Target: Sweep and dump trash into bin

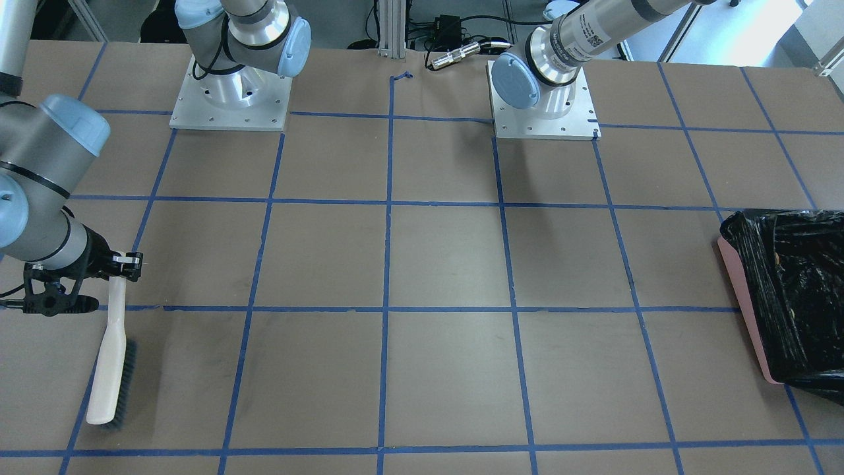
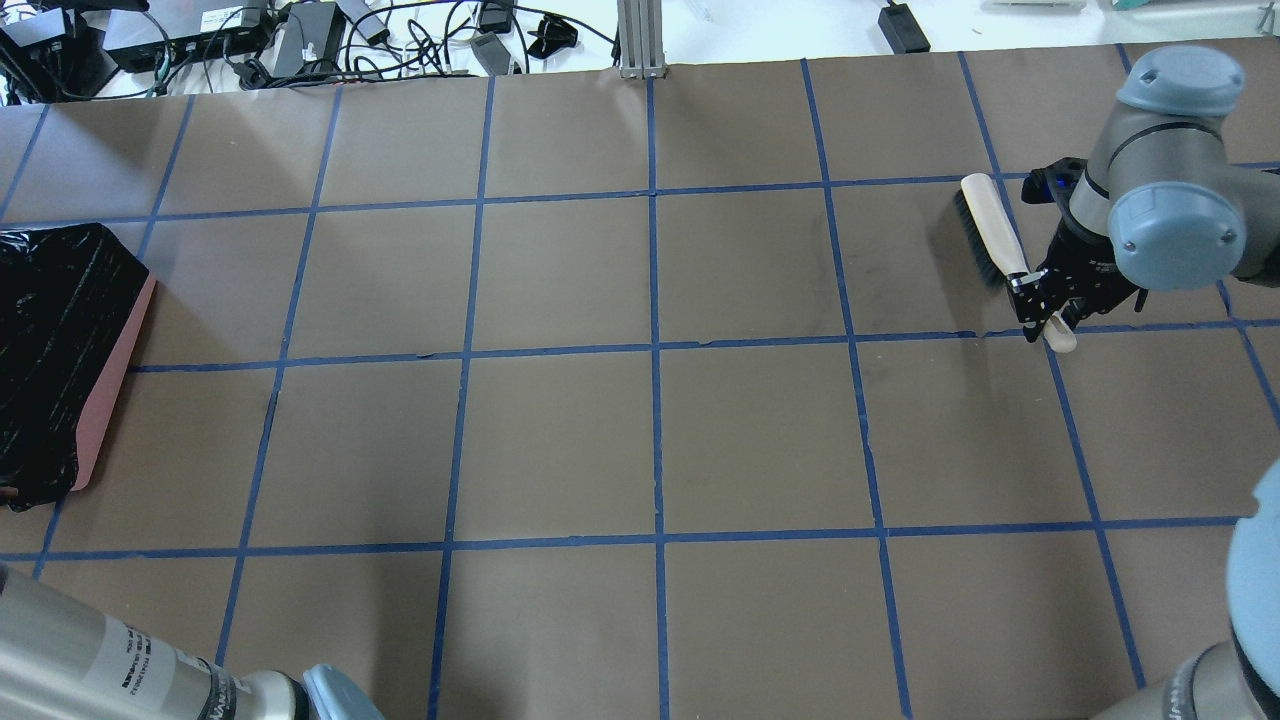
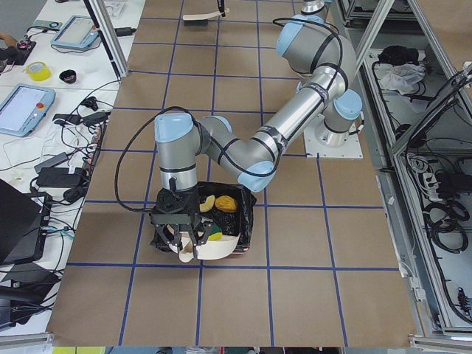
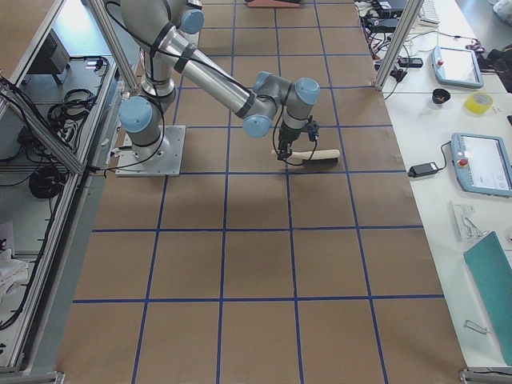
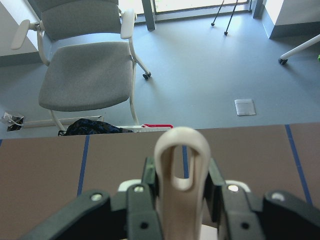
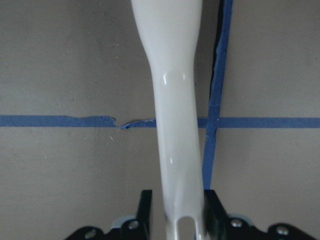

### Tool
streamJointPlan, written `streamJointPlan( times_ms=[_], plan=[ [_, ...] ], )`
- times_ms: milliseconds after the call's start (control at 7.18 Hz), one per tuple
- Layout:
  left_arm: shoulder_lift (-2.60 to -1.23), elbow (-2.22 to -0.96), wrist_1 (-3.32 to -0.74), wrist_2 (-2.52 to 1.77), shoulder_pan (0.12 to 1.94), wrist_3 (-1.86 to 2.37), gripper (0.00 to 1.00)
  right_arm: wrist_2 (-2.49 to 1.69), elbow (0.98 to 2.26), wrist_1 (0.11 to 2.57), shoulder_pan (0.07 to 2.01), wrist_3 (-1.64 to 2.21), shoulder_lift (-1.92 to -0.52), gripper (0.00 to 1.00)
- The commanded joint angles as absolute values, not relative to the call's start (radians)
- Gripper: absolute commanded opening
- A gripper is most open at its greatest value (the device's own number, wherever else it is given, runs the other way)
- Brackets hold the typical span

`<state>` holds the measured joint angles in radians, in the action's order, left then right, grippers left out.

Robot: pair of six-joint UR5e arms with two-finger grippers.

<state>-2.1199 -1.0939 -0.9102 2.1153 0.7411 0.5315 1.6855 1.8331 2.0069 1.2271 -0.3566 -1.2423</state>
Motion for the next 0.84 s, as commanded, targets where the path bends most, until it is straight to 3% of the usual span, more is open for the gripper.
streamJointPlan(
  times_ms=[0,279,697],
  plan=[
    [-2.086,-1.106,-0.863,2.179,0.806,0.485,0.00,1.645,1.833,2.008,1.209,-0.359,-1.244,0.80],
    [-2.080,-1.219,-0.635,2.241,0.845,0.479,0.00,1.631,1.818,2.035,1.209,-0.348,-1.256,0.99],
    [-2.048,-1.288,-0.538,2.241,0.859,0.466,0.00,1.626,1.738,2.016,1.273,-0.333,-1.315,1.00]
  ],
)
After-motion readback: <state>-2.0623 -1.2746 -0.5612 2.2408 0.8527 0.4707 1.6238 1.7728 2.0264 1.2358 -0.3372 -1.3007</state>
